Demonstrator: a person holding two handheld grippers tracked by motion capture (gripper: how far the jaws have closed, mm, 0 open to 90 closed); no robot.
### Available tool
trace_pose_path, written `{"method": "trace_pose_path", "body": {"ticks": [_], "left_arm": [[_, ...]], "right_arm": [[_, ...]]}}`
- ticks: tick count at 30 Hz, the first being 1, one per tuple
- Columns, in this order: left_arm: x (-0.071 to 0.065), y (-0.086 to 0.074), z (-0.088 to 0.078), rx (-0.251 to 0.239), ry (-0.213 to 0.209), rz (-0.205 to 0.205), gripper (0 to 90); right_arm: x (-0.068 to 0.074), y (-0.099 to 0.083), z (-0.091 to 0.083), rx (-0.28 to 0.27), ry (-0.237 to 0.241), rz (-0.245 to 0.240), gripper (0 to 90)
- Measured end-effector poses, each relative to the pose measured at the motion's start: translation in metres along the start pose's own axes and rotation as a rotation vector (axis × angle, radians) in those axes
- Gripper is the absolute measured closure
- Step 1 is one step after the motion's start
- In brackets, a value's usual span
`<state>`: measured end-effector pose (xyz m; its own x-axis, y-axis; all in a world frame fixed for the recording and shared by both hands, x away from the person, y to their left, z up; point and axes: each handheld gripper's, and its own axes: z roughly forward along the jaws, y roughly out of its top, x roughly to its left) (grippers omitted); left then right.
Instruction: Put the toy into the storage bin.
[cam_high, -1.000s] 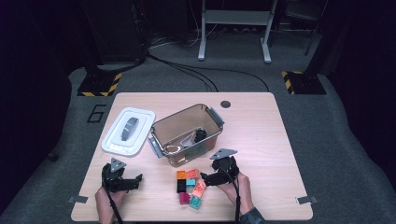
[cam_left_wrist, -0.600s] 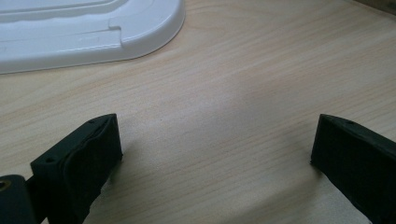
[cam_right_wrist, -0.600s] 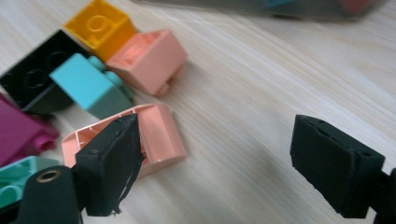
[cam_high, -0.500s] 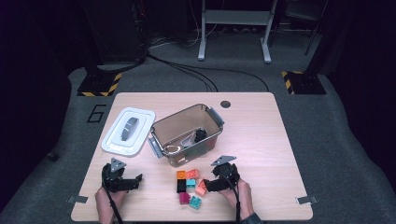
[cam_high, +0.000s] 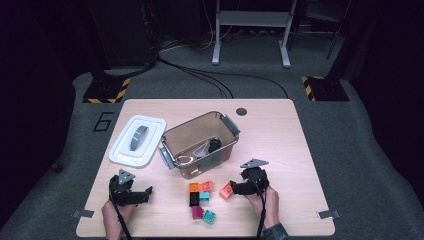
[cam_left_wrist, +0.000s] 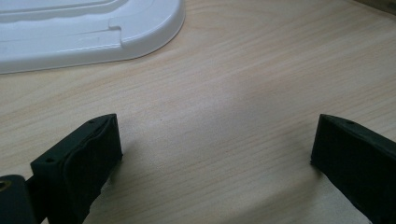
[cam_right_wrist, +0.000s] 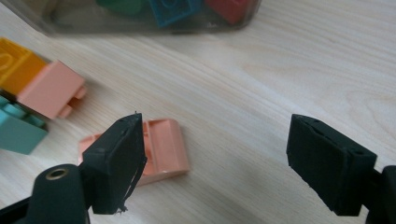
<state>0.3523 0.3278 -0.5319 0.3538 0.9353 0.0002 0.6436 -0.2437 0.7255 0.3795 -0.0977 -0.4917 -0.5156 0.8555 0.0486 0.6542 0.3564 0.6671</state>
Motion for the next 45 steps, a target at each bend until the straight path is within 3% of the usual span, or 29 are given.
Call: {"method": "trace_pose_path", "body": {"ticks": [4, 12, 23, 31, 38, 45], "left_arm": [[0.0, 0.0, 0.0, 0.0, 0.001, 0.0, 1.4], [0.0, 0.0, 0.0, 0.0, 0.001, 0.0, 1.5], [0.0, 0.0, 0.0, 0.0, 0.001, 0.0, 1.5], [0.0, 0.0, 0.0, 0.0, 0.001, 0.0, 1.5], [0.0, 0.0, 0.0, 0.0, 0.001, 0.0, 1.5], [0.0, 0.0, 0.0, 0.0, 0.0, -0.001, 1.4]], "right_arm": [[0.009, 0.004, -0.001, -0.02, -0.007, 0.002, 18.1], [0.026, 0.011, 0.015, -0.011, -0.027, 0.002, 17.2], [0.043, 0.004, 0.015, 0.039, -0.092, -0.068, 17.3], [0.039, -0.009, 0.003, 0.05, -0.12, -0.081, 17.6], [0.026, -0.027, -0.008, 0.028, -0.105, -0.042, 26.0], [0.021, -0.046, -0.013, -0.001, -0.078, -0.045, 33.8]]}}
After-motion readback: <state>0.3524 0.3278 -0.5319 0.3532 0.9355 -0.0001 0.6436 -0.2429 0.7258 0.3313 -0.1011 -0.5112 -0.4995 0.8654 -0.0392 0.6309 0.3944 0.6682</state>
